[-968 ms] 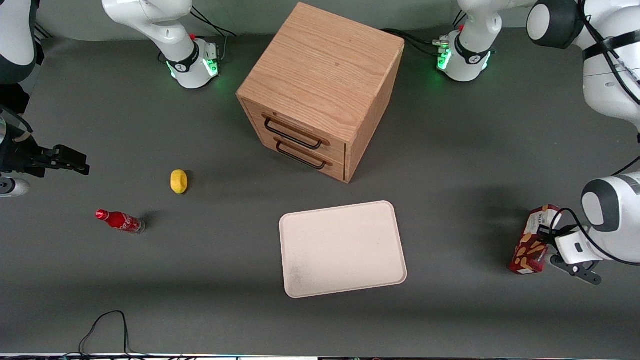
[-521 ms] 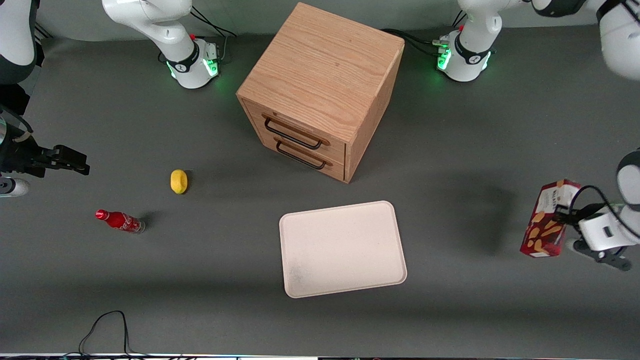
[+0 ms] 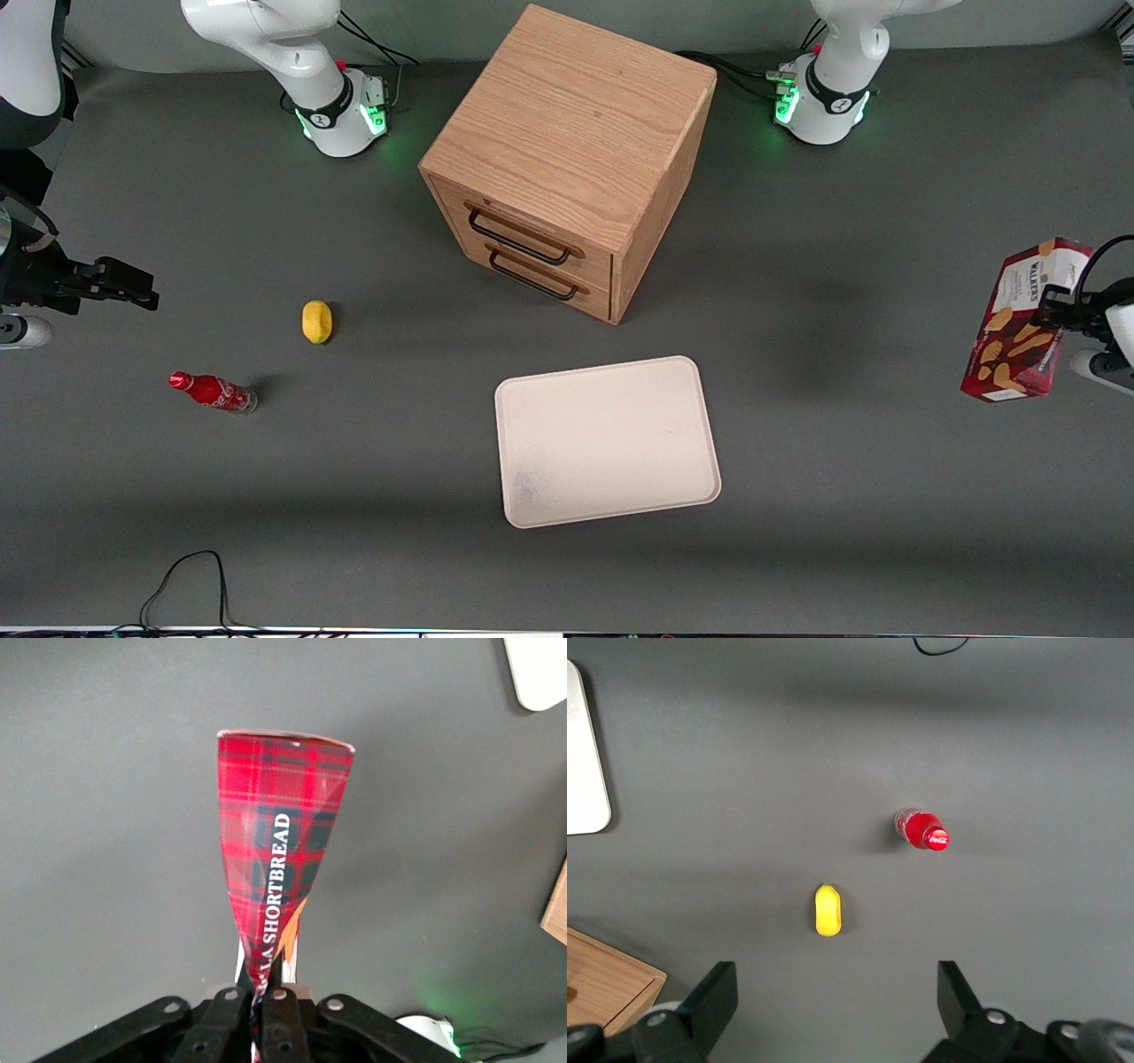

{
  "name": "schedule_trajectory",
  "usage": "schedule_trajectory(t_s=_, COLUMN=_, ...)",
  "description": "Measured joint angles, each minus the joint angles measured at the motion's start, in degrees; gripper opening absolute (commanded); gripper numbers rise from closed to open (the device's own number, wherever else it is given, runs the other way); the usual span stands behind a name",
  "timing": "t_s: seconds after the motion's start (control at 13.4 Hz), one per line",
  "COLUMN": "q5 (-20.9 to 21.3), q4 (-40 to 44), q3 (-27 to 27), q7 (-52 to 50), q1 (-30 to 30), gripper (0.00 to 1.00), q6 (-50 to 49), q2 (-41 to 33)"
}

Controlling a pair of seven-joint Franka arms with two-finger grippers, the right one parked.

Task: Place red cookie box on tray
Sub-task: 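Carry the box with the left gripper over the white tray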

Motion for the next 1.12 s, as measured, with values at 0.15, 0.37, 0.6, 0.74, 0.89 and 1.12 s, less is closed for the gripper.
schedule_trajectory(t_s=0.15, q5=0.33, q4=0.61, q3=-0.03, q7=-0.77, q1=-0.56, gripper=0.0, q6=-0.81, q2=0.11)
schedule_trajectory(t_s=0.37, q5=0.27, q4=2.94, q3=-0.26, q7=-6.47, q1=-2.5, gripper=0.0, q6=-1.85, q2=0.72)
schedule_trajectory(t_s=0.6, q5=0.04, q4=7.18, q3=-3.6, q7=-21.42, q1=-5.82, gripper=0.0, q6=-2.07, q2=2.86)
schedule_trajectory(t_s=0.74, q5=0.03, q4=11.3, q3=-7.89, q7=-30.47, q1=-6.73, gripper=0.0, q6=-1.91, q2=6.46)
schedule_trajectory(t_s=0.89, q5=-0.01, q4=14.77, q3=-11.09, q7=-38.85, q1=-7.84, gripper=0.0, q6=-0.23, q2=11.06)
schedule_trajectory(t_s=1.12, q5=-0.03, q4=17.17, q3=-11.86, q7=-47.77, q1=-12.33, gripper=0.0, q6=6.64, q2=16.57)
